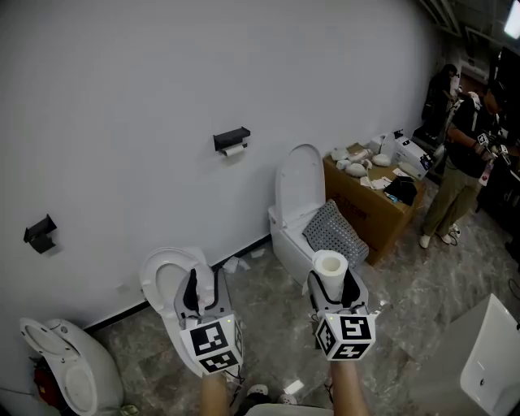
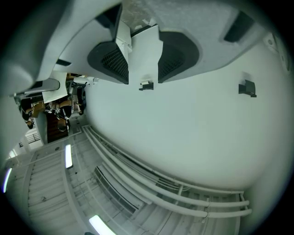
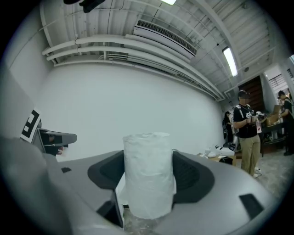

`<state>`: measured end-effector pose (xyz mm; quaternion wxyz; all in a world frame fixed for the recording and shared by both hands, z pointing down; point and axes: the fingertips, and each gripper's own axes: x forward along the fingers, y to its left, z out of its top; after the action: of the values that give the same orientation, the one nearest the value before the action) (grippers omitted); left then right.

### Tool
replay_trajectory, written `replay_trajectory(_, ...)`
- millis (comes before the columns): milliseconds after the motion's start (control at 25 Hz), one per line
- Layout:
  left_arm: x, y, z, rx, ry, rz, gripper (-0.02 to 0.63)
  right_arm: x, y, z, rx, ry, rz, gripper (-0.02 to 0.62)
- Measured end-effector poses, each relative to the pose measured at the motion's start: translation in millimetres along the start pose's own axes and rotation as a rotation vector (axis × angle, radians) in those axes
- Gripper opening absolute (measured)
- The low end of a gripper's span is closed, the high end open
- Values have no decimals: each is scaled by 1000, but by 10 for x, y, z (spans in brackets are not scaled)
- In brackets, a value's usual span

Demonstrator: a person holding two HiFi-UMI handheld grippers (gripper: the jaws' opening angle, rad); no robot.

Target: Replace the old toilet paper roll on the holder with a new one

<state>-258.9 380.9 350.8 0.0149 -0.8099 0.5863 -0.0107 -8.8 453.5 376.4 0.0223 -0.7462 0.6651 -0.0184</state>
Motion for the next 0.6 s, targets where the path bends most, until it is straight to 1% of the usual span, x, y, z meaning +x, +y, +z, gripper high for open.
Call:
replay_trajectory(80, -25, -68, 14, -12, -11, 3, 202, -21, -72, 2, -8, 0, 8, 305)
replay_trajectory(160, -64, -119, 24, -13, -20, 15, 209, -39, -137, -6, -14, 1, 18, 305)
replay_trajectory(360, -126, -218, -30, -10, -15, 41, 210, -56, -268, -61, -16, 14, 40, 305)
replay_trajectory(600, -1, -277, -111, -9, 4, 48, 210, 40, -351, -123, -14, 33, 47, 305)
